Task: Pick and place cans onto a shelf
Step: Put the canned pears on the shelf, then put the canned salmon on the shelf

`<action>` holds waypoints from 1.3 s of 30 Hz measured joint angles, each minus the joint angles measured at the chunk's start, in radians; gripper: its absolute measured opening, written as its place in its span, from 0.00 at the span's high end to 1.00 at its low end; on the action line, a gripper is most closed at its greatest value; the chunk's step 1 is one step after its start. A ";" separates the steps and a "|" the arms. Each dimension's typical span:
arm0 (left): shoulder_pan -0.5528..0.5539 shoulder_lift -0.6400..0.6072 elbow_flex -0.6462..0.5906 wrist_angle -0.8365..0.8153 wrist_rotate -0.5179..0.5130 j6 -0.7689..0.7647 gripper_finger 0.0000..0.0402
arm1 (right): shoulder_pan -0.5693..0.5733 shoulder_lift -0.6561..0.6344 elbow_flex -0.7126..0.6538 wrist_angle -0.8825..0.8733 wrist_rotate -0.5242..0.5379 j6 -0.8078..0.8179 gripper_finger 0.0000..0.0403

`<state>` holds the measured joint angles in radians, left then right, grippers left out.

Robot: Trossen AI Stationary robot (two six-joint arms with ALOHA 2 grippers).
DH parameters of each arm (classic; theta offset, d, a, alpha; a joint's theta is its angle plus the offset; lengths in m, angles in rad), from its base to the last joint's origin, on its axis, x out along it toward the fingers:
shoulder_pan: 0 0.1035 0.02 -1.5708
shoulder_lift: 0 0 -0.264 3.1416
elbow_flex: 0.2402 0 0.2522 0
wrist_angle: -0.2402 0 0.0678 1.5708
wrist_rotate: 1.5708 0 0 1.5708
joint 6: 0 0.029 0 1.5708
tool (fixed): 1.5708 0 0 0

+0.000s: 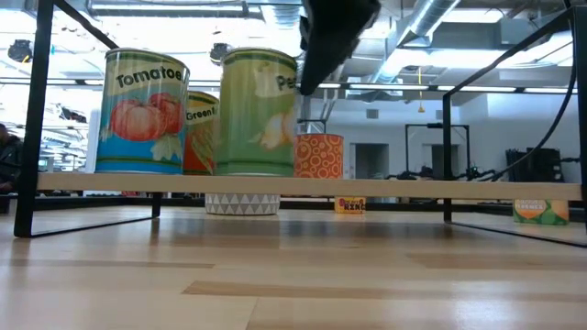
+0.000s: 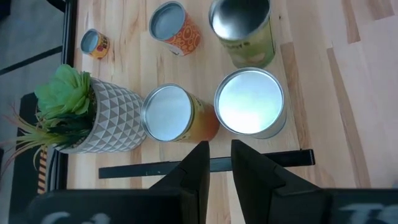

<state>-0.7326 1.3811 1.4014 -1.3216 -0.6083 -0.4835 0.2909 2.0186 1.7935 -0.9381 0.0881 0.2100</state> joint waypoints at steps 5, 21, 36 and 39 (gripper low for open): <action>0.000 0.000 0.000 0.000 0.000 0.000 0.86 | -0.016 0.000 0.000 0.058 0.000 0.000 0.85; 0.000 0.000 0.000 0.000 0.000 0.000 0.86 | -0.029 0.000 0.000 0.050 -0.002 0.000 0.85; -0.016 0.031 -0.025 0.018 0.179 -0.238 0.86 | 0.129 -0.005 0.000 -0.487 -0.090 0.273 0.85; -0.041 0.054 -0.094 0.078 0.321 -0.297 0.86 | 0.201 -0.005 0.000 -0.490 -0.089 0.315 0.85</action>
<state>-0.7734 1.4352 1.3078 -1.2434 -0.2870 -0.7801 0.4923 2.0132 1.7935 -1.4277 -0.0010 0.5251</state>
